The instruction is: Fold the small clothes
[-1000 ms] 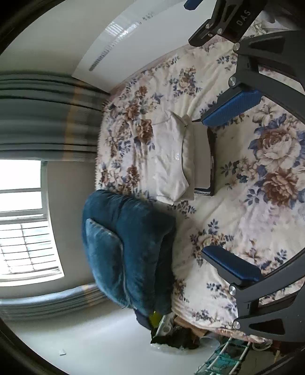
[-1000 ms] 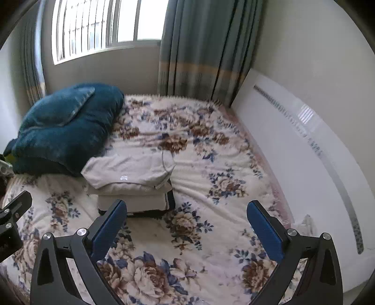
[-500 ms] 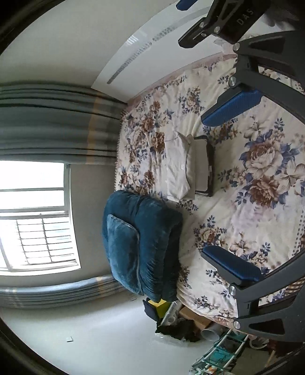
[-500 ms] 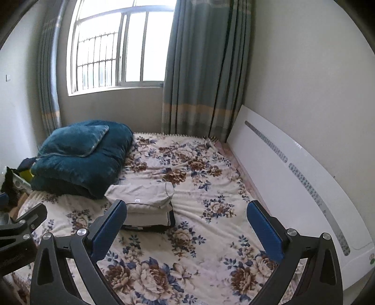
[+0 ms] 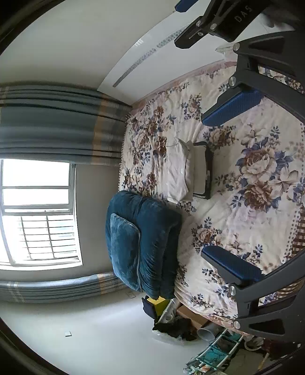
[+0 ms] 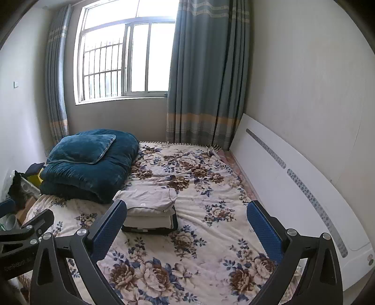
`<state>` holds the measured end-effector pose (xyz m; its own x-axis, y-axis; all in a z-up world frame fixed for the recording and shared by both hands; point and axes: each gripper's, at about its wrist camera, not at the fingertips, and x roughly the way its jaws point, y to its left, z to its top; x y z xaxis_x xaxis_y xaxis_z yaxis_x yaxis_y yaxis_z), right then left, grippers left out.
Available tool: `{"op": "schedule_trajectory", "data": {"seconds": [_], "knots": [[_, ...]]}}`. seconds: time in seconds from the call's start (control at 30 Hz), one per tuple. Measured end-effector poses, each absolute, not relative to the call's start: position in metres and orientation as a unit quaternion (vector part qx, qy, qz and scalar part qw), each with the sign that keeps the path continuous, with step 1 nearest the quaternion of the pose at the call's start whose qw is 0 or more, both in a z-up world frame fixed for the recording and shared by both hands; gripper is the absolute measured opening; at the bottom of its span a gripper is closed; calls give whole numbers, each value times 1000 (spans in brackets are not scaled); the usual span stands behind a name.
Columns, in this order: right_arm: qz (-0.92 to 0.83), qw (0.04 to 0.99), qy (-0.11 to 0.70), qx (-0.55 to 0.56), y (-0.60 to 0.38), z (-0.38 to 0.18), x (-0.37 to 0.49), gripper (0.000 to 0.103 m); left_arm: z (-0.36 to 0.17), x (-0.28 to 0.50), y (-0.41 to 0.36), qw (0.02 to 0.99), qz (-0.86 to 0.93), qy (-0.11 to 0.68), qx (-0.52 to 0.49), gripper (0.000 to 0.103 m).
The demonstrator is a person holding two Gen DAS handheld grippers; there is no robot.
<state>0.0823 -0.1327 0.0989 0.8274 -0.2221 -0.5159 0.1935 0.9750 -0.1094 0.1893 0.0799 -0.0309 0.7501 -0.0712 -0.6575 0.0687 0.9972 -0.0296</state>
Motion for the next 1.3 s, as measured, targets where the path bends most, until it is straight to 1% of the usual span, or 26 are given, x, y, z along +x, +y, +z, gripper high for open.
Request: {"op": "schedule_trajectory", "data": {"seconds": [0.53,0.73,1.3], "knots": [[-82,955,283,-22,-141,100,93,103,-29,189,83,936,-18,351,-6,103],[-68,955,288,-23,-135,92,102,103,-28,188,86,937,-6,349,-10,103],[-59,955,289,-22,-132,88,101,103,-20,186,84,941,0,339,-11,103]]}}
